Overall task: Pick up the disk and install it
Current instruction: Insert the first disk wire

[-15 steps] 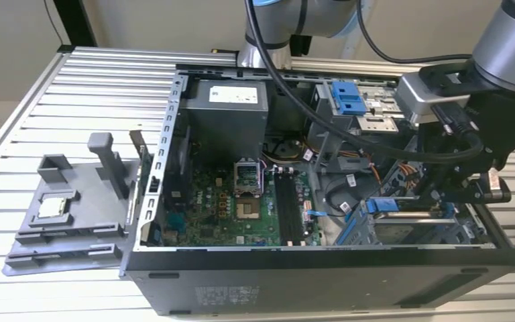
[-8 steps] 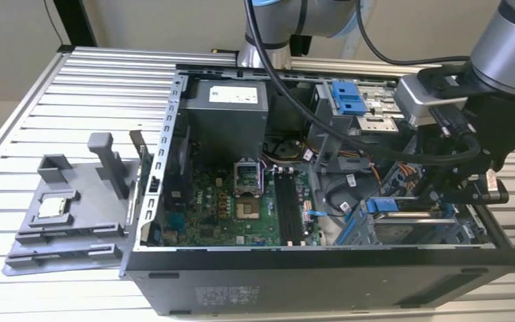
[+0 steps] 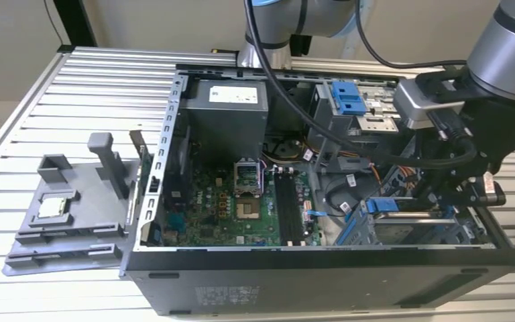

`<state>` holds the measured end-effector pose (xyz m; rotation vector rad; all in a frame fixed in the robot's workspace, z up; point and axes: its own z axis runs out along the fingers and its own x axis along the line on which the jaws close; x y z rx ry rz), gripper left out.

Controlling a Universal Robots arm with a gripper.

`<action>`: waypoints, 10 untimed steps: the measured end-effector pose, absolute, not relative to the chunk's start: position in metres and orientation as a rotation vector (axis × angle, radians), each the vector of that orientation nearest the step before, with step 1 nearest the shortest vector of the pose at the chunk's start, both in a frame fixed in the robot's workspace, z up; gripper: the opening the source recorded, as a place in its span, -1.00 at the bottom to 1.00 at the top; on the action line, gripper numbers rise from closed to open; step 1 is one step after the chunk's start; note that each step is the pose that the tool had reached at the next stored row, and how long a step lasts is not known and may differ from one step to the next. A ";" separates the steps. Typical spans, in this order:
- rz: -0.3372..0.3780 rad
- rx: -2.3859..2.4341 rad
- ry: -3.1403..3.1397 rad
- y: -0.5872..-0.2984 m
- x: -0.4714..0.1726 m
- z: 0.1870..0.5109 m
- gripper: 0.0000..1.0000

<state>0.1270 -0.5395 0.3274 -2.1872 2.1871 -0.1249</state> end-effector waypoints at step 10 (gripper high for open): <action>-0.127 -2.188 2.188 -0.539 0.128 0.322 -1.00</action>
